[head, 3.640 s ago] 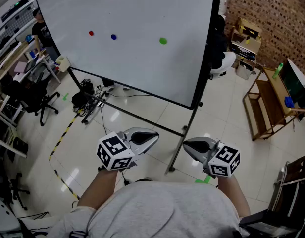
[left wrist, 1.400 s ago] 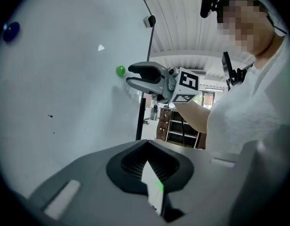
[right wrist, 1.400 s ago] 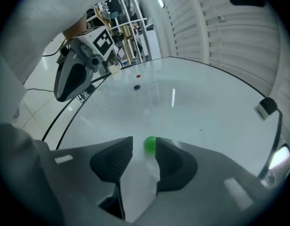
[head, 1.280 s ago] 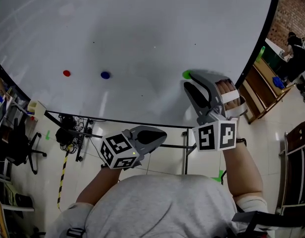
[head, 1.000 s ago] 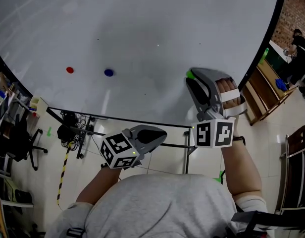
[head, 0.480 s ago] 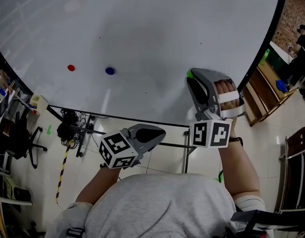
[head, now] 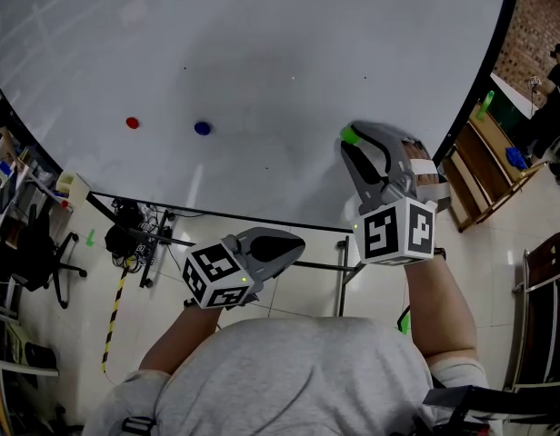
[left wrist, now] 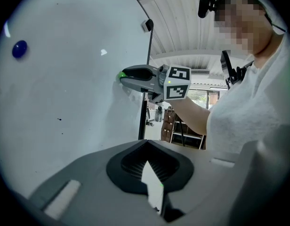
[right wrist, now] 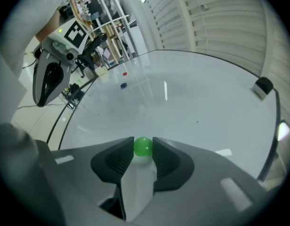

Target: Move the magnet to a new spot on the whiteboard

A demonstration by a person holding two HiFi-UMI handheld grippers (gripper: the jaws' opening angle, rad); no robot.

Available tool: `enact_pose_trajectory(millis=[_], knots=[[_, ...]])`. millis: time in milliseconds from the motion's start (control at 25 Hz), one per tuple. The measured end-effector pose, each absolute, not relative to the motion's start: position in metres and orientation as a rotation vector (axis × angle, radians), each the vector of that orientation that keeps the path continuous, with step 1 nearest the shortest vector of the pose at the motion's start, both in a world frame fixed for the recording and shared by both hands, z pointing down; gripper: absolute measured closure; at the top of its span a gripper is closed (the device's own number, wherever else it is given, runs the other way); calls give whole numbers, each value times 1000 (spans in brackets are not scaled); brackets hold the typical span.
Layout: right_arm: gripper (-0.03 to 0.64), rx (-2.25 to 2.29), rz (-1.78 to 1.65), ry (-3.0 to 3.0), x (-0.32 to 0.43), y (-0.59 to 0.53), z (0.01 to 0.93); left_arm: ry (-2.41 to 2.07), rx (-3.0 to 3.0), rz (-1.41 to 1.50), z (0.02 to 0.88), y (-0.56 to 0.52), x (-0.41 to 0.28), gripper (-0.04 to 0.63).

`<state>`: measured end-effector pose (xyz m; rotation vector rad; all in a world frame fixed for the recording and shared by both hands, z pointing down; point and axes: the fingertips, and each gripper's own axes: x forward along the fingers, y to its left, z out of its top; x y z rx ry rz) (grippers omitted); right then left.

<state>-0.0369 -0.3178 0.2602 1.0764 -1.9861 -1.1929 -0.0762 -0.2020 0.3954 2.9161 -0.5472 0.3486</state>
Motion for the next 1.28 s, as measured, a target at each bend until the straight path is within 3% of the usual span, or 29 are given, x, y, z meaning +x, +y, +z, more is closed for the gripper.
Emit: enact_pose_trajectory(millis=[480, 880, 1280], knots=[[489, 899, -840, -2347, -21, -255, 289, -536, 2972, 397, 385, -196, -63, 611], [489, 673, -82, -2721, -7, -213, 405, -556, 2936, 350, 393, -208, -60, 611], [489, 635, 22, -2725, -6, -199, 426, -518, 2932, 369, 396, -203, -48, 611]])
